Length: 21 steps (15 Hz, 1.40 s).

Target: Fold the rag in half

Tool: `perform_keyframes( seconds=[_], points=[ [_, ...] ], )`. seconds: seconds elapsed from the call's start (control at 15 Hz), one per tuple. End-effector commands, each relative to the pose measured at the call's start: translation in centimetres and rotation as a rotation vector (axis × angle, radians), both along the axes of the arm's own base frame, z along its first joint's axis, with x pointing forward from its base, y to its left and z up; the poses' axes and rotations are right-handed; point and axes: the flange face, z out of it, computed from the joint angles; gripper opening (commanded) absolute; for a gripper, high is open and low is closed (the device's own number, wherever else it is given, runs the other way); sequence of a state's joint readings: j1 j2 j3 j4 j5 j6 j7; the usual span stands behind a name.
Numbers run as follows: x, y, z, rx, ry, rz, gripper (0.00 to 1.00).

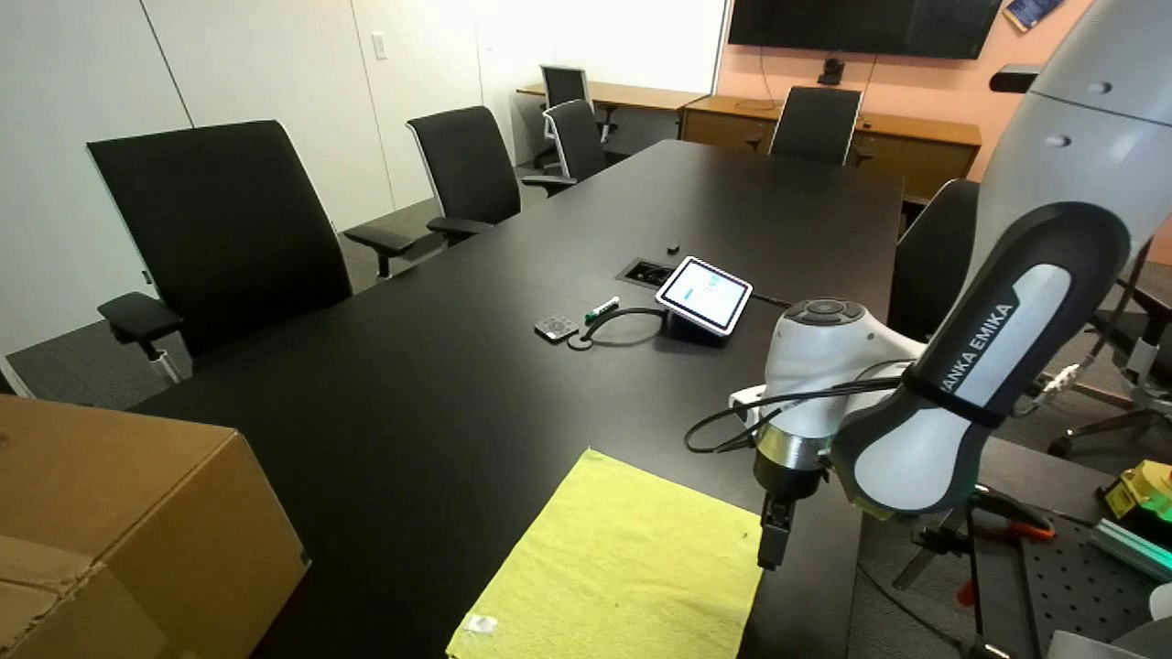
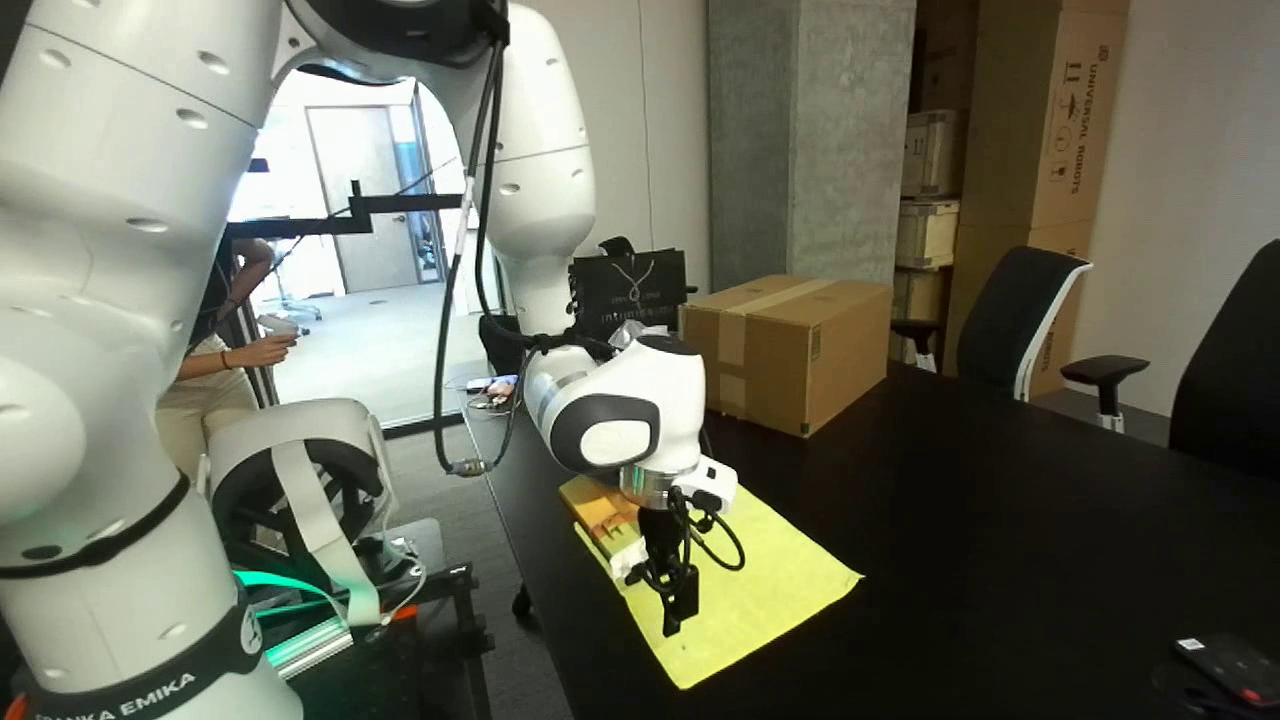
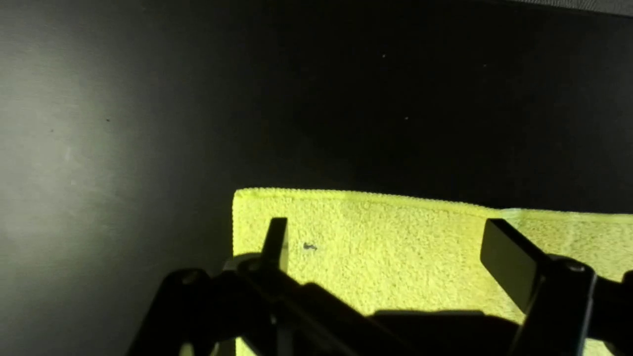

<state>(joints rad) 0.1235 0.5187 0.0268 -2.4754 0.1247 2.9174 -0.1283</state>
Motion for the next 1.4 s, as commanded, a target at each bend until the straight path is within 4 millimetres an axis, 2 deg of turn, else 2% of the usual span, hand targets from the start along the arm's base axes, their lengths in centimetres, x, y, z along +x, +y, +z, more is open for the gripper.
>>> perform_keyframes(
  seconds=[0.0,0.4,0.93,1.27,1.33],
  points=[
    [2.2,-1.1,-1.1,-0.01,-0.046,-0.078,1.0],
    [3.7,-1.9,-3.1,0.02,-0.063,-0.128,1.0],
    [3.6,-2.4,-6.3,0.029,-0.023,-0.126,1.0],
    [3.7,-2.4,-6.6,0.036,-0.015,-0.131,1.0],
    [3.6,-2.3,-6.5,0.036,-0.013,-0.13,0.95]
  ],
)
